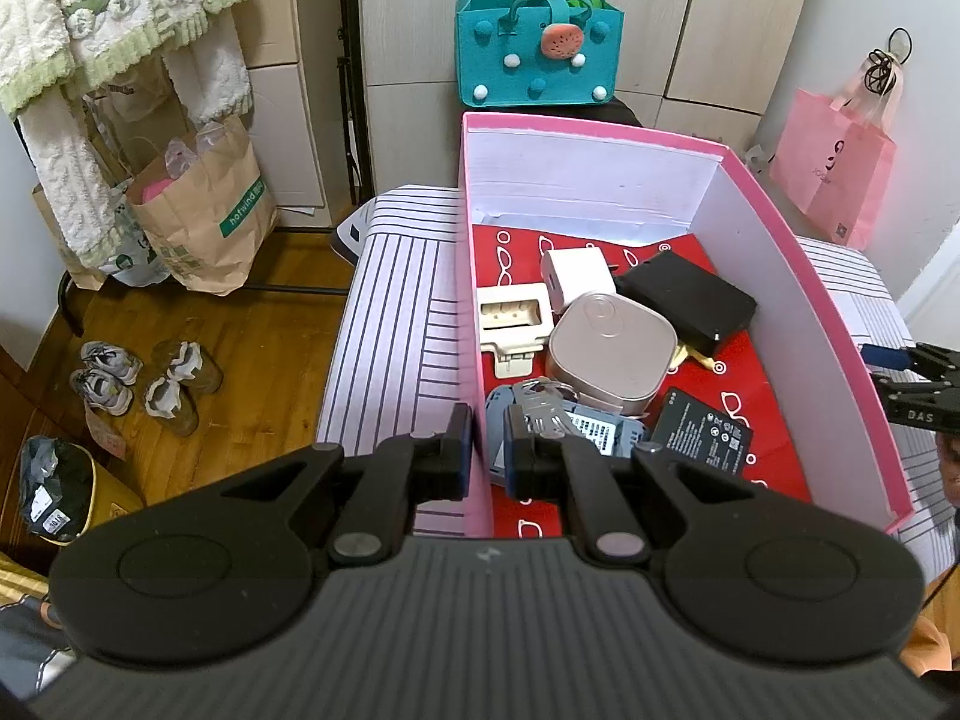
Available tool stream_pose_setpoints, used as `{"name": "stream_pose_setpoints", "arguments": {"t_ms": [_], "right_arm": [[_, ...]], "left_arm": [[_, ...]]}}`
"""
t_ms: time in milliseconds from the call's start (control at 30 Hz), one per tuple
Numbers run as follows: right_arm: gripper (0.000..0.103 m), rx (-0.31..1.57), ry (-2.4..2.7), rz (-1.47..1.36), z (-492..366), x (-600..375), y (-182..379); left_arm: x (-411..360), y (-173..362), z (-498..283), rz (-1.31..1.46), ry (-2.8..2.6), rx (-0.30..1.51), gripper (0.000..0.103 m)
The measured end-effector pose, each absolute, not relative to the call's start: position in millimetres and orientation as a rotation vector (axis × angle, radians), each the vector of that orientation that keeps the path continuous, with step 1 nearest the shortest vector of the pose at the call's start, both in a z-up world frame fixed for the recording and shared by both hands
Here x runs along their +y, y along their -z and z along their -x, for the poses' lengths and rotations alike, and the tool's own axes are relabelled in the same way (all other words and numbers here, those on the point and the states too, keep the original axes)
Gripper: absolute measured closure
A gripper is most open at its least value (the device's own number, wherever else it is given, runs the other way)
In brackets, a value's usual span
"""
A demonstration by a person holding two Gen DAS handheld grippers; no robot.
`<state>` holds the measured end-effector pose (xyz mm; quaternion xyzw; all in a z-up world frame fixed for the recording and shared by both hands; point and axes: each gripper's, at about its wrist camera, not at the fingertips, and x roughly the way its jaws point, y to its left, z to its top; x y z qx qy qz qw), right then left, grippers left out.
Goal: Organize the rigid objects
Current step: 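Move the right gripper to the lilac plastic clip and grasp it, then carry the lilac clip into the pink box and release it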
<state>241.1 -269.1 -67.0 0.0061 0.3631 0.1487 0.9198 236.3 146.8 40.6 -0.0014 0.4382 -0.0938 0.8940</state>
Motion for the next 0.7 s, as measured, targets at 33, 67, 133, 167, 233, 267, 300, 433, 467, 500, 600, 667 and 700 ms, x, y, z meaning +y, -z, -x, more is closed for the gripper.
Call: {"name": "stream_pose_setpoints", "arguments": {"t_ms": [33, 67, 133, 167, 233, 267, 300, 433, 467, 500, 600, 667, 700], "right_arm": [[0.036, 0.743, -0.301, -0.015, -241.7, -268.9, 67.7], [0.036, 0.744, -0.296, -0.02, -242.7, -268.6, 68.4], [0.05, 0.747, -0.277, 0.014, -242.4, -265.1, 70.2], [0.055, 0.739, -0.262, 0.052, -240.7, -261.7, 71.2], [0.056, 0.731, -0.255, 0.072, -237.6, -260.3, 69.8], [0.06, 0.734, -0.262, 0.05, -237.3, -262.7, 68.4], [0.079, 0.732, -0.269, 0.033, -236.6, -264.8, 66.4], [0.081, 0.718, -0.268, 0.017, -235.2, -269.6, 55.7], [0.081, 0.719, -0.273, 0.0, -235.8, -271.5, 52.8], [0.081, 0.725, -0.281, -0.014, -236.5, -272.7, 49.9], [0.081, 0.719, -0.303, -0.025, -234.5, -270.5, 34.4], [0.081, 0.7, -0.347, -0.037, -231.4, -264.6, 17.5], [0.081, 0.687, -0.371, -0.042, -229.8, -260.8, 8.1]], "left_arm": [[146.9, -40.5, -236.2, 0.002, 0.193, 0.908, 0.095], [146.9, -40.4, -236.2, 0.002, 0.193, 0.909, 0.095], [146.9, -40.5, -236.3, 0.005, 0.196, 0.909, 0.095], [147.4, -40.6, -236.1, 0.006, 0.196, 0.909, 0.095], [147.6, -40.5, -236.1, 0.004, 0.195, 0.909, 0.095], [147.6, -40.6, -236.2, 0.005, 0.197, 0.91, 0.095], [147.7, -40.5, -236.1, 0.006, 0.2, 0.91, 0.095], [148.1, -40.3, -236.8, -0.001, 0.198, 0.914, 0.095], [148.5, -40.3, -237.1, 0.001, 0.2, 0.916, 0.095], [149.1, -40.2, -237.2, 0.001, 0.201, 0.918, 0.095], [148.5, -40.5, -237.4, -0.019, 0.209, 0.919, 0.095], [144.5, -40.0, -237.2, -0.047, 0.209, 0.925, 0.095], [143.2, -40.0, -236.8, -0.056, 0.206, 0.932, 0.095]]}}
